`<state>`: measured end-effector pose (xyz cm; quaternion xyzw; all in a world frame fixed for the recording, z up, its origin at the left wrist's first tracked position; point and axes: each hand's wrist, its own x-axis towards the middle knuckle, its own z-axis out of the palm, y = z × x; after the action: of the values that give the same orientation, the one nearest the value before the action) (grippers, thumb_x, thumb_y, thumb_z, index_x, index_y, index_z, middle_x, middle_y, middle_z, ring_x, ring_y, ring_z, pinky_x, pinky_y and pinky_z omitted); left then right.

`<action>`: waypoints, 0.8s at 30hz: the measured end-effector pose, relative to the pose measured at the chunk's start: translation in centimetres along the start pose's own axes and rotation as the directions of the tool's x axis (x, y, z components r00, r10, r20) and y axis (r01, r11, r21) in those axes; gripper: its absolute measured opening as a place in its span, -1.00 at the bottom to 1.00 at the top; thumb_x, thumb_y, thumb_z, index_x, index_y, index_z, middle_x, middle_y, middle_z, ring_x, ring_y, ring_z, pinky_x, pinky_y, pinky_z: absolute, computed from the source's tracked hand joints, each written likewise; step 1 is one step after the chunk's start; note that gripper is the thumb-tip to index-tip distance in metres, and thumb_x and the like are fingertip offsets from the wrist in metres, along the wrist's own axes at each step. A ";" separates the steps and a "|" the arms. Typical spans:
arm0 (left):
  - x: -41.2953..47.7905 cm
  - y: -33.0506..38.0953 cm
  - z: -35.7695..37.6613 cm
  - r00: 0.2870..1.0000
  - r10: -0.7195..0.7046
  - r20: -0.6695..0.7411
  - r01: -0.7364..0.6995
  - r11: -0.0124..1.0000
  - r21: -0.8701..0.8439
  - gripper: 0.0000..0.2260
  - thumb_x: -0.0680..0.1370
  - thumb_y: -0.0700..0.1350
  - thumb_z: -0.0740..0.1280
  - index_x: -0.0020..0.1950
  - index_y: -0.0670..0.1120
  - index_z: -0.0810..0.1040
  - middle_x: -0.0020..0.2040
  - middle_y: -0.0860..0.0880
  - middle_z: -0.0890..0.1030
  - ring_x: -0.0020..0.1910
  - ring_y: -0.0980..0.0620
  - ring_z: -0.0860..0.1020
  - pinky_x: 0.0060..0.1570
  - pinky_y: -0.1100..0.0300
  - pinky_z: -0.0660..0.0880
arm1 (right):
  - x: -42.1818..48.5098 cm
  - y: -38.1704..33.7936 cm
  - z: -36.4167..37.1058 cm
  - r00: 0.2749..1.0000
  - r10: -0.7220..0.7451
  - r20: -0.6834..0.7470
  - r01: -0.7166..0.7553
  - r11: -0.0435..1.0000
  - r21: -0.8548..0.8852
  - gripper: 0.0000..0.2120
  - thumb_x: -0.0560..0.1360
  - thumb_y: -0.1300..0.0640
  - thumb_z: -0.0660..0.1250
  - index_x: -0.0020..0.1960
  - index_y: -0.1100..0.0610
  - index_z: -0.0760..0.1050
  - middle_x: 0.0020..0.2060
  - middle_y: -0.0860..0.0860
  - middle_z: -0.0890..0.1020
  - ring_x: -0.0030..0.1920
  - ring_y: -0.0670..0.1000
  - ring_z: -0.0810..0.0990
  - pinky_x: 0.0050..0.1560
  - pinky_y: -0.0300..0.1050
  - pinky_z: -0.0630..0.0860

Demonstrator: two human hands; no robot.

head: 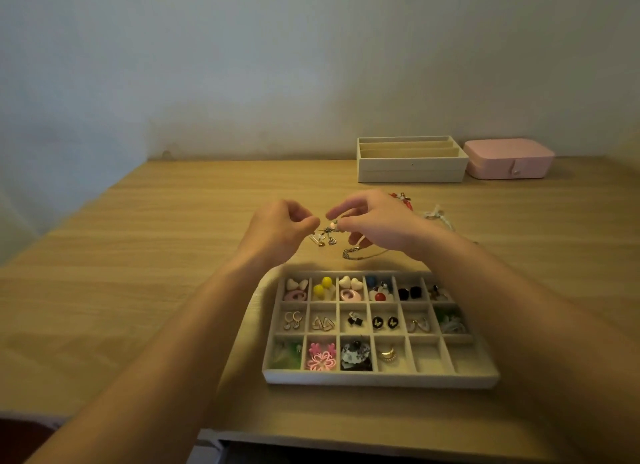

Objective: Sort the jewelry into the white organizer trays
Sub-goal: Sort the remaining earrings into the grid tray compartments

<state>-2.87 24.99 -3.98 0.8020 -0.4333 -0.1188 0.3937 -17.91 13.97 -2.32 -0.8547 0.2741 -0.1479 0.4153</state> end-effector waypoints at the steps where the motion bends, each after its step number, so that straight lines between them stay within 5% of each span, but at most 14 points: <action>1: -0.6 0.5 -0.4 1.000 -0.001 0.011 0.001 0.999 -0.045 -0.88 0.56 0.01 0.42 -0.05 -0.02 0.65 -0.17 0.05 0.68 -0.19 0.10 0.60 -0.23 0.19 0.49 | -0.5 -0.3 0.0 1.000 -0.001 0.015 0.001 0.999 0.044 -0.80 0.64 0.12 0.32 0.22 -0.03 0.60 0.03 -0.05 0.66 -0.06 -0.06 0.67 -0.09 -0.18 0.67; 4: -2.5 2.0 -1.1 0.996 -0.013 0.091 0.030 0.981 -0.190 -0.86 0.59 -0.05 0.39 0.02 -0.11 0.63 -0.14 -0.05 0.71 -0.24 0.06 0.61 -0.31 0.20 0.56 | -1.8 -1.2 0.1 0.999 -0.021 0.024 0.016 0.983 0.184 -0.81 0.63 0.12 0.35 0.22 0.03 0.59 0.00 0.01 0.70 -0.05 -0.01 0.71 -0.04 -0.10 0.70; 13: -6.8 4.1 -1.6 0.972 0.039 0.233 0.117 0.777 -0.619 -0.84 0.50 -0.16 0.45 0.03 -0.18 0.60 -0.13 -0.15 0.71 -0.18 0.00 0.67 -0.14 0.22 0.65 | -6.0 -1.8 -1.2 0.999 -0.004 0.047 -0.021 0.865 0.502 -0.83 0.55 0.26 0.42 0.14 0.23 0.61 -0.03 0.21 0.73 -0.05 0.09 0.73 -0.01 -0.08 0.68; 24: -10.4 5.9 -0.2 0.907 0.040 0.419 0.293 0.653 -0.698 -0.67 0.33 -0.16 0.51 0.06 -0.18 0.62 -0.05 -0.18 0.72 -0.13 -0.02 0.71 -0.26 0.30 0.62 | -9.7 -1.3 -3.0 0.998 0.032 0.062 -0.055 0.908 0.415 -0.82 0.48 0.25 0.50 0.06 0.20 0.61 -0.13 0.10 0.71 -0.14 0.05 0.72 -0.07 -0.09 0.69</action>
<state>-12.48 31.43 -1.06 0.5558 -0.3579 -0.4743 0.5815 -26.71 18.45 0.35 -0.7441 0.2438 -0.1704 0.5982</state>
